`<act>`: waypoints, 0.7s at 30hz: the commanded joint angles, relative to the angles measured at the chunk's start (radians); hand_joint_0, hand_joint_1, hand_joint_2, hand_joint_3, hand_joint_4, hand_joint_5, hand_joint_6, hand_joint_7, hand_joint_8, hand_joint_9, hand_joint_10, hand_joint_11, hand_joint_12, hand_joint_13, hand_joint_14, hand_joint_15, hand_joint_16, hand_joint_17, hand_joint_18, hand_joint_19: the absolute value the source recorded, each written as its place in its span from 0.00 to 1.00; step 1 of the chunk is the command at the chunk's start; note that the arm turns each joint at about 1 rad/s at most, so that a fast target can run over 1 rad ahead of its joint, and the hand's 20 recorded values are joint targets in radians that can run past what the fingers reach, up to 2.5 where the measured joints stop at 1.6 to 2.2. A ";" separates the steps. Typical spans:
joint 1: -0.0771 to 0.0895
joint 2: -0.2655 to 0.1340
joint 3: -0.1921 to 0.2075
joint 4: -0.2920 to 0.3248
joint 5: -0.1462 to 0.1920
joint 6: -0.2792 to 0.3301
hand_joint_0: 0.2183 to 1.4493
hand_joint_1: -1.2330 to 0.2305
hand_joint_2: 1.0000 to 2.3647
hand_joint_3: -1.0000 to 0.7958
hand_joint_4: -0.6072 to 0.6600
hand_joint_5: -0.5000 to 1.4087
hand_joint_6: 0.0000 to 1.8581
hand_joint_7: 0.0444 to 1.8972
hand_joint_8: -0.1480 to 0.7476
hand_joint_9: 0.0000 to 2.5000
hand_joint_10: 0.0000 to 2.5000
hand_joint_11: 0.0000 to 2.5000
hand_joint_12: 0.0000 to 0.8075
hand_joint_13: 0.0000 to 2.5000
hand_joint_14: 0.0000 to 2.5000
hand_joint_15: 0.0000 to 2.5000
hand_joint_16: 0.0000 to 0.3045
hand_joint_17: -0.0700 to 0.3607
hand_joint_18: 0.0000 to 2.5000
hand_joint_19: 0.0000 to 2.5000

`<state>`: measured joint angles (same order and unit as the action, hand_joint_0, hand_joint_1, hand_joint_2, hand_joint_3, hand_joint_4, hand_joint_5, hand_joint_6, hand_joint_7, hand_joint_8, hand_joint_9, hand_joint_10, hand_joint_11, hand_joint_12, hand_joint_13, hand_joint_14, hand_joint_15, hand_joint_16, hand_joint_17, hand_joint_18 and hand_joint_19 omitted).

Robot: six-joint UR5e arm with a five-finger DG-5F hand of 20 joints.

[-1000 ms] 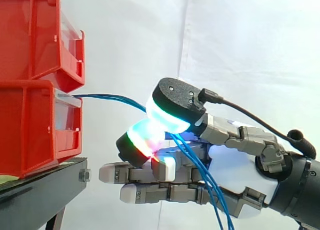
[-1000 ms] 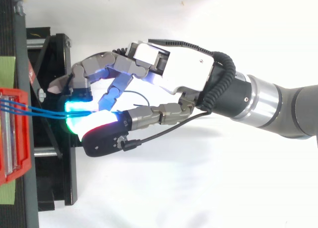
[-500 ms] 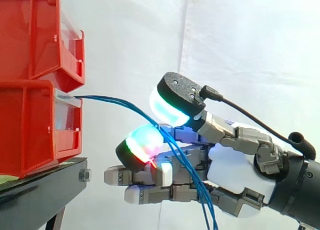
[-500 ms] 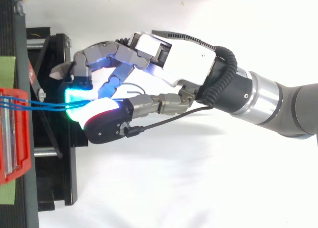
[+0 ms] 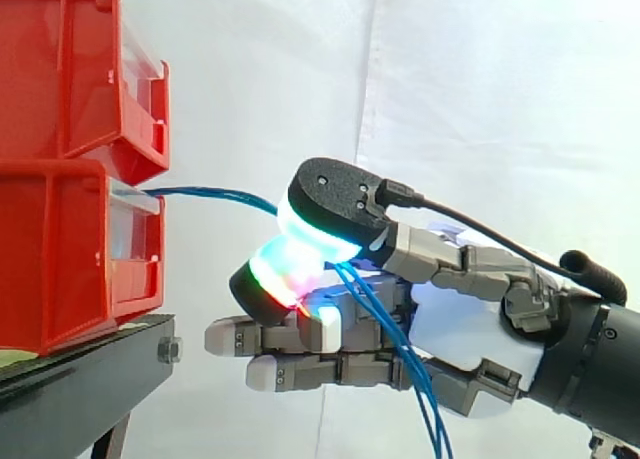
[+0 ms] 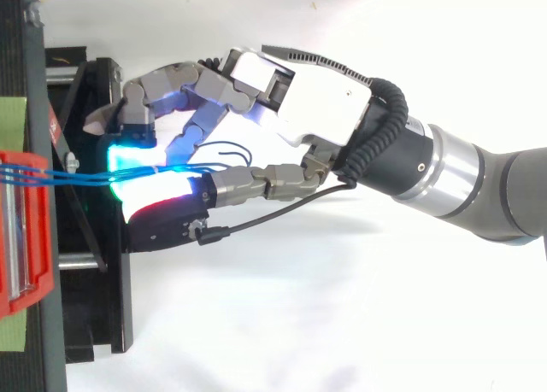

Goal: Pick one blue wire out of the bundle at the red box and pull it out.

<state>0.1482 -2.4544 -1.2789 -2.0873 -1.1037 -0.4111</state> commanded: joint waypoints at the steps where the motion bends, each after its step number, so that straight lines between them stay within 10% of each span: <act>1: 0.001 0.000 0.003 0.001 -0.001 0.000 0.30 0.31 0.01 0.41 0.67 0.21 0.47 0.61 0.49 0.50 0.01 0.37 0.47 0.24 0.00 0.11 0.17 0.43 0.24 0.13; 10: 0.001 0.000 0.003 0.001 0.001 -0.002 0.29 0.57 0.00 0.33 0.67 0.22 0.43 0.61 0.44 0.51 0.01 0.35 0.43 0.22 0.00 0.11 0.15 0.40 0.21 0.17; 21: 0.002 0.003 0.006 0.001 -0.001 -0.002 0.30 0.42 0.01 0.47 0.66 0.22 0.44 0.62 0.50 0.53 0.01 0.34 0.49 0.25 0.00 0.11 0.18 0.45 0.26 0.14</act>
<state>0.1502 -2.4520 -1.2736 -2.0867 -1.1038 -0.4126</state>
